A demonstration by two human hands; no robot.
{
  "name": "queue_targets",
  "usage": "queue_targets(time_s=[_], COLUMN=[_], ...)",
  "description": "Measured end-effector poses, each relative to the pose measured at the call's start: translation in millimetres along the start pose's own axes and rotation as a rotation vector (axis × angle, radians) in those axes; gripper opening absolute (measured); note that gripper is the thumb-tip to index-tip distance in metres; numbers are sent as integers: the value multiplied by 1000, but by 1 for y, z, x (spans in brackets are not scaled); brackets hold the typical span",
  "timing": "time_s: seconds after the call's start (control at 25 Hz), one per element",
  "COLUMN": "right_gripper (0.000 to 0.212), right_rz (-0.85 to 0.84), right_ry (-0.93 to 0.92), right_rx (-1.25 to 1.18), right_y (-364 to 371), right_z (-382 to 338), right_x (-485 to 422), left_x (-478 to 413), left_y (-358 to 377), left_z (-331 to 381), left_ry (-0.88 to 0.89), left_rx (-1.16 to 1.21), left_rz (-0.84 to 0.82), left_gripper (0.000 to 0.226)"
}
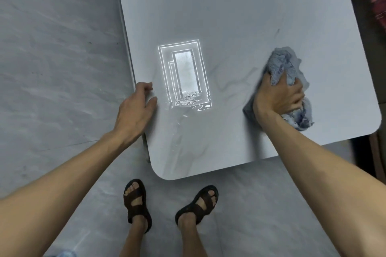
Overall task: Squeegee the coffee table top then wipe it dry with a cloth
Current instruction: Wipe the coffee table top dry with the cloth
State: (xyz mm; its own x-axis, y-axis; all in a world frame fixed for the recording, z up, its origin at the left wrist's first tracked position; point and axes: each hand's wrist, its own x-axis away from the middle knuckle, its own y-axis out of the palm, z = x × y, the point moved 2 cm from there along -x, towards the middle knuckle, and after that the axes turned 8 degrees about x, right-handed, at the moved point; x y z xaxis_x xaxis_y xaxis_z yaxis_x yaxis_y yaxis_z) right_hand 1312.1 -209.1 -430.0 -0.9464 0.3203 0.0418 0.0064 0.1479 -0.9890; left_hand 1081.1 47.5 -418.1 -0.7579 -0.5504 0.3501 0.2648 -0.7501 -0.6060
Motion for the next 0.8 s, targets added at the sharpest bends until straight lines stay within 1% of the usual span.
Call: queue_targets(time_s=[0.04,0.08,0.12,0.24,0.36,0.48,0.6,0.68,0.76,0.8], right_gripper=[52,54,56,61,55,55,58,58,58,58], right_rz=[-5,-6,-10,-71,-157,-220,-260,-290,-304,-307], right_ry=[9,-38,-129,-522,-940,-1342,-1684,-1873,-2009,-2048], right_rx=[-7,-6,2,3,38,120,184,214,246,260], right_y=[2,6,10,15,19,19,15,12,8,7], right_z=[-11,-22,-31,-57,-67,-60,-45,-34,-24,-19], right_x=[10,23,39,92,129,153,160,159,150,143], left_x=[2,6,10,23,30,34,39,44,50,53], left_y=[-4,-8,-12,-20,-23,-21,-11,-1,11,16], left_z=[-3,-8,-13,-25,-30,-29,-25,-19,-12,-9], left_ry=[-3,-4,-8,-41,-76,-51,-12,13,46,56], left_rx=[40,59,73,114,135,139,98,31,-92,-170], left_rz=[44,86,118,139,87,44,-5,-56,-72,-63], left_gripper=[28,27,26,27,31,32,33,38,44,46])
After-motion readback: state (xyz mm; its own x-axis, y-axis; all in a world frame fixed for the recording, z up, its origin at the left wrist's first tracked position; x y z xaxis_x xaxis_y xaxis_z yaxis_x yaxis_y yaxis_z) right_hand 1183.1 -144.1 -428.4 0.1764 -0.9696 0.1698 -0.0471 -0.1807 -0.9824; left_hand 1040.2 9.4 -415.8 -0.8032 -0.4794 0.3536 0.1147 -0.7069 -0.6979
